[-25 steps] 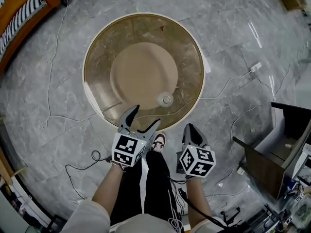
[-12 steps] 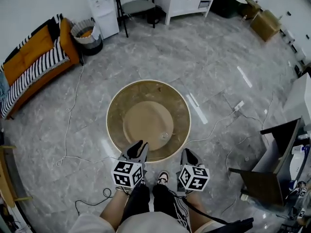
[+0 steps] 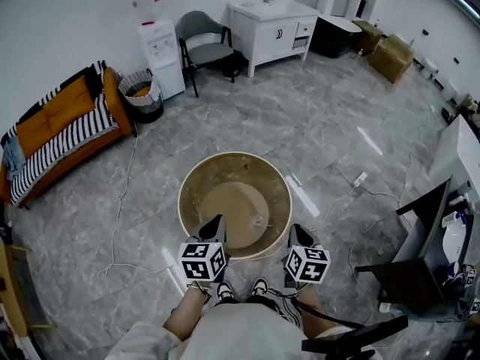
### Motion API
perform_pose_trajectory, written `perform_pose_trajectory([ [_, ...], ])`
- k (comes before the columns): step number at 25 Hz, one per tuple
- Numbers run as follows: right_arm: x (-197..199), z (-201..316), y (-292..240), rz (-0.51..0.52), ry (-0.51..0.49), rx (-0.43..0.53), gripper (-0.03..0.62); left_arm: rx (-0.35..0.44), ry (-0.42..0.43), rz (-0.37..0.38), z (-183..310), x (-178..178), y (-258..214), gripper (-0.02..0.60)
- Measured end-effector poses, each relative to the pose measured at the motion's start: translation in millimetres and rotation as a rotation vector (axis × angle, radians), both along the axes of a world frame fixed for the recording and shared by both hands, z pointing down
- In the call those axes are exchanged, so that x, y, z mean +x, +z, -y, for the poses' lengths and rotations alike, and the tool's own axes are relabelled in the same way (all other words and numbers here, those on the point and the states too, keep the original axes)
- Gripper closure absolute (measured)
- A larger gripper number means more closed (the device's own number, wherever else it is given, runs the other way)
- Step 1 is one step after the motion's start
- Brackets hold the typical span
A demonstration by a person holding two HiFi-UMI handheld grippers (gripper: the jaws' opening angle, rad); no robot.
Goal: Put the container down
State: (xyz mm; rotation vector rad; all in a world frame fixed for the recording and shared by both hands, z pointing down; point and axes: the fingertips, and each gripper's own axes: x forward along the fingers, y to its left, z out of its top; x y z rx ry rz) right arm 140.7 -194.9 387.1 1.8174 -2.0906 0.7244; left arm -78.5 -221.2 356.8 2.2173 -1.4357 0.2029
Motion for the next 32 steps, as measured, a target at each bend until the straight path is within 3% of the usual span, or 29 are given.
perform_pose_trajectory([
  [9, 11.8, -3.6, -49.5, -0.001, 0.051, 0.105, 0.571, 0.131, 0.012, 0.075, -6.2, -4.4, -58.8, 0.574],
  [19, 52.3, -15.5, -67.4, -0.022, -0.026, 0.136, 0.571, 0.115, -0.119, 0.113, -34.1, 3.7, -57.1, 0.574],
  [22, 54.9, -21.5, -69.9, -0.063, -0.059, 0.143, 0.571, 0.117, -0.137, 0.122, -42.4, 6.7, -58.5, 0.574],
  [32, 54.3, -24.2, -76.9, -0.045, -0.093, 0.15, 0.571, 0.122, -0.159, 0.16, -53.2, 10.4, -64.3, 0.574],
])
